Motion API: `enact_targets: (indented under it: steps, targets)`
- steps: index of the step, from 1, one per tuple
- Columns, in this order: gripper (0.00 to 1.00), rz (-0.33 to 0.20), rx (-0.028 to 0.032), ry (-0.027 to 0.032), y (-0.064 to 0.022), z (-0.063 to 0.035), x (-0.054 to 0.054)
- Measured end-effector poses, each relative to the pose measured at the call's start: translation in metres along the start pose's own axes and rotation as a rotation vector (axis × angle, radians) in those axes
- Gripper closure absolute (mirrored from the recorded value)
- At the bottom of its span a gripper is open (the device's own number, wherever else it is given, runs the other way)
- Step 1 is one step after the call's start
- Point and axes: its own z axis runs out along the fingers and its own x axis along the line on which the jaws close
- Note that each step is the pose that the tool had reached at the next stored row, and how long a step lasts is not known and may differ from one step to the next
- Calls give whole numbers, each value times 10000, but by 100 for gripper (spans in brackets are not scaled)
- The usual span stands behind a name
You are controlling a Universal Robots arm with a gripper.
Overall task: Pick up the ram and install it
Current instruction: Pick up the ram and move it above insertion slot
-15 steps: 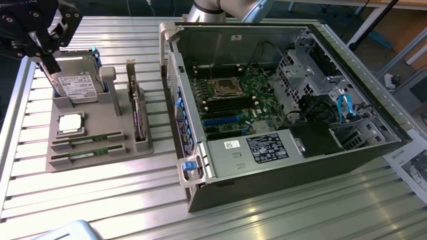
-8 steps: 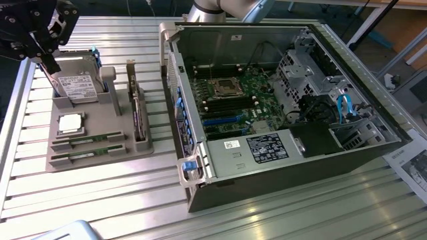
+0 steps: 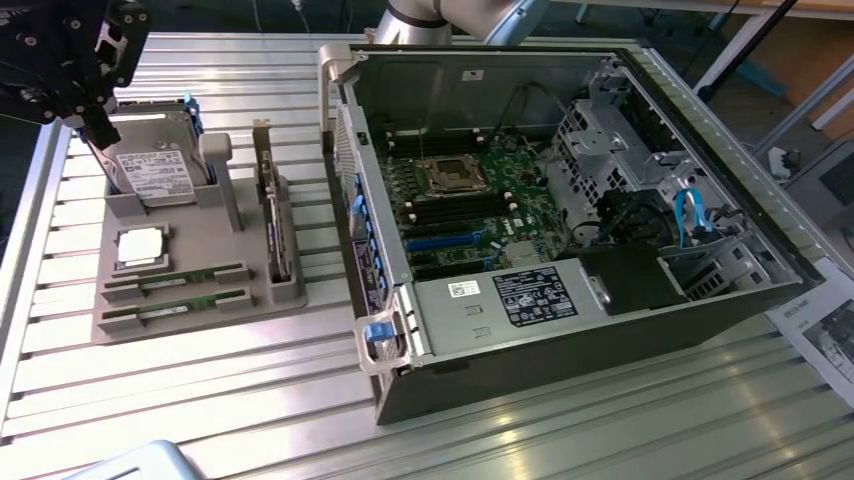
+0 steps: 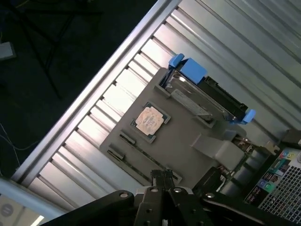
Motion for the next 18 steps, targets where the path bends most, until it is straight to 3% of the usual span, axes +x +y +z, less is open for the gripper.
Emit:
enact_targets:
  steps: [3,12,18]
  targets:
    - [90,-555,-13,24,0,0,0]
    - [90,-3602,-86,159,0,0,0]
    - [90,-5210,-128,235,0,0,0]
